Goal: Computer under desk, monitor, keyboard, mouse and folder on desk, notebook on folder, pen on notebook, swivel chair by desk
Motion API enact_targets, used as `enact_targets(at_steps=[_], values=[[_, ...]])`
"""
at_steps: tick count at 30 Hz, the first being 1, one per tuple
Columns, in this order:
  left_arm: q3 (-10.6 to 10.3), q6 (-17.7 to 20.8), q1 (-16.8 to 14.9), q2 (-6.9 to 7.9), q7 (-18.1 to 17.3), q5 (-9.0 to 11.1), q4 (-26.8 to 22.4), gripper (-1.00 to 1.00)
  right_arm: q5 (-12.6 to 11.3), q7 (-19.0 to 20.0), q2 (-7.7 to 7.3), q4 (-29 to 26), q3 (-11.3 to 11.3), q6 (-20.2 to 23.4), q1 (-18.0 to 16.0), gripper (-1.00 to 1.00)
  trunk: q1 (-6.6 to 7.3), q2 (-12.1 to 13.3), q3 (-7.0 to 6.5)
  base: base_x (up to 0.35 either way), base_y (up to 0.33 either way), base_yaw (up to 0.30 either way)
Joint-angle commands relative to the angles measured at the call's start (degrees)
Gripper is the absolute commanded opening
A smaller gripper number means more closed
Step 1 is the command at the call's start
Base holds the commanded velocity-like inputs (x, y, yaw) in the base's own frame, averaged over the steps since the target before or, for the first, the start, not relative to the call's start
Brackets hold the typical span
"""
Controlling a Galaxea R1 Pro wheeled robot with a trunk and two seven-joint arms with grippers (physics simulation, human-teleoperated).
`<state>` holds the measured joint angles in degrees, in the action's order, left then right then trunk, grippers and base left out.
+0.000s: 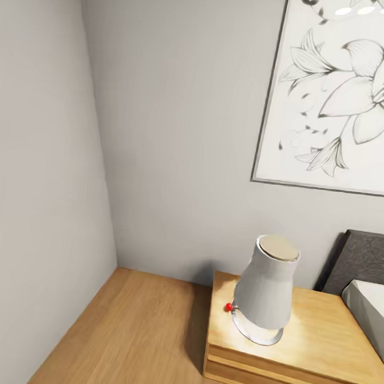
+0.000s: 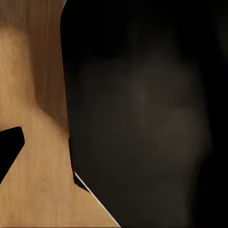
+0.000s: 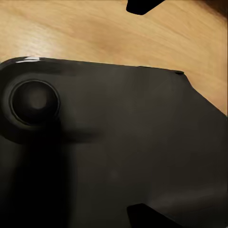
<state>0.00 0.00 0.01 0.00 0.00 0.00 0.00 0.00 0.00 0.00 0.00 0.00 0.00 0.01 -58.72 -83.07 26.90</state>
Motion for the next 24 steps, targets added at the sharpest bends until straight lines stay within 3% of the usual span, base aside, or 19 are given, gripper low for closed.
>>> enact_targets(at_steps=[1, 7, 16, 24], values=[[0.0, 0.0, 0.0, 0.00, 0.0, 0.0, 0.0, 1.00, 0.0, 0.0, 0.00, 0.0, 0.0, 0.0, 0.0, 1.00, 0.00, 0.0, 0.03, 0.000, 0.000, 0.000], [0.0, -0.1, 0.5, -1.94, 0.1, -0.3, -1.1, 1.00, -0.1, -0.3, 1.46, 0.2, 0.0, 0.0, -0.7, 1.00, 1.31, 2.4, -1.05, 0.000, 0.000, 0.000], [0.0, -0.2, 0.6, -1.76, 0.2, -0.1, -1.4, 1.00, -0.5, -0.3, 1.26, 0.2, -0.1, -0.4, -1.1, 1.00, 3.29, 6.0, -2.67, 0.000, 0.000, 0.000], [0.1, -0.2, 0.6, -1.83, 0.2, -0.1, -1.4, 1.00, -0.1, -0.2, 1.24, -0.1, 0.3, -2.9, -1.2, 1.00, 5.05, 9.2, -4.10, 0.000, 0.000, -0.205]])
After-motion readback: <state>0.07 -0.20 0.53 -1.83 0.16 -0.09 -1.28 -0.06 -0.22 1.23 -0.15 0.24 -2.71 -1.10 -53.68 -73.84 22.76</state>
